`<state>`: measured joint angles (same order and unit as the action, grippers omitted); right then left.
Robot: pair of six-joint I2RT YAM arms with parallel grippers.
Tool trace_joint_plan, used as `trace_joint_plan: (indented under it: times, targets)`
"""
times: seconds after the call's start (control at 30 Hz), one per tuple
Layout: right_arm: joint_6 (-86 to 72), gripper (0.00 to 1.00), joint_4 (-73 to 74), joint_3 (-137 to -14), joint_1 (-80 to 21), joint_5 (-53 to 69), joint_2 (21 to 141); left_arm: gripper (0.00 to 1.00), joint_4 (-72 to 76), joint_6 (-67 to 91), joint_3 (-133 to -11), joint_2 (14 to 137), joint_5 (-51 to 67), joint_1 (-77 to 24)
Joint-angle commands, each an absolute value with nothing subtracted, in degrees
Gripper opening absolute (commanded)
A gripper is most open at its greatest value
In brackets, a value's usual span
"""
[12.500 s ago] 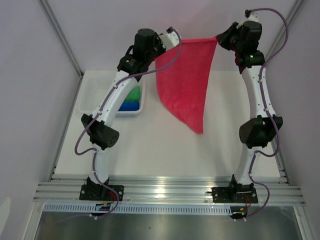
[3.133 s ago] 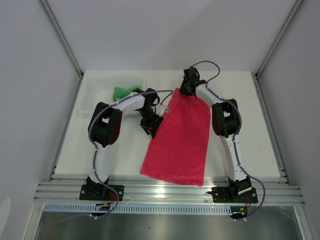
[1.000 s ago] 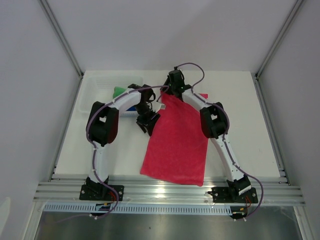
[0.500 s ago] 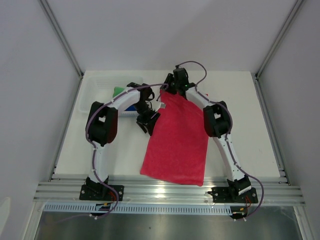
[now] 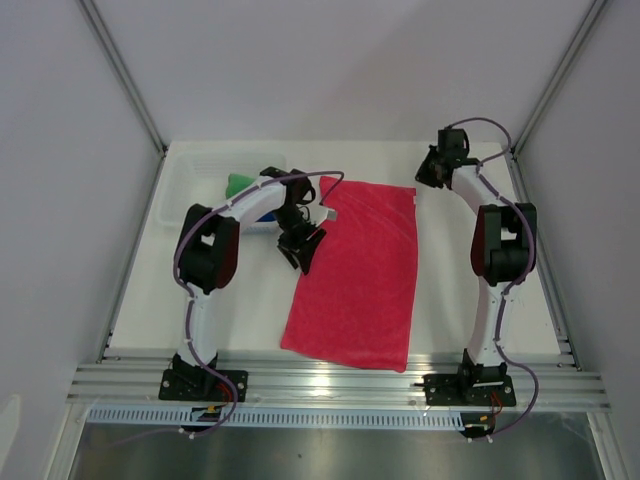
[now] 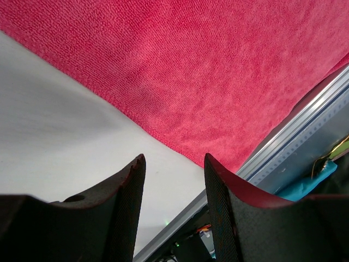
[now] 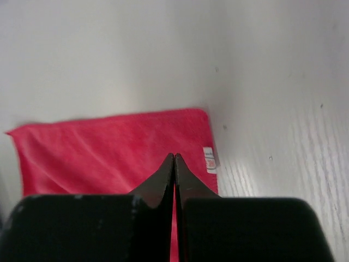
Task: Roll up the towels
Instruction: Flatten the towel
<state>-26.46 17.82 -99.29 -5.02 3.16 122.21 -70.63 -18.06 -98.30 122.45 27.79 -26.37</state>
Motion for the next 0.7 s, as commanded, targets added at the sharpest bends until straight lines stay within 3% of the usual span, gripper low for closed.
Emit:
trace_joint_plan:
  times: [0.0, 0.23, 0.43, 0.67]
  targets:
    - [-23.4, 0.00, 22.4, -98.0, -6.9, 2.6, 125.7, 0.50, -70.2, -19.2, -97.9, 119.5, 28.0, -26.6]
    - [-25.7, 0.00, 24.9, -102.6, -6.8, 1.4, 132.3, 0.50, -70.0, -19.2, -96.9, 118.8, 27.2, -26.6]
    - [-30.1, 0.00, 30.7, -113.7, -6.2, -3.9, 140.9, 0.51, -70.0, -19.4, -96.8, 118.4, 26.3, -26.6]
    - [-33.5, 0.00, 29.7, -120.8, -6.2, -0.8, 144.0, 0.51, -70.0, -19.6, -97.7, 118.0, 25.4, -26.6]
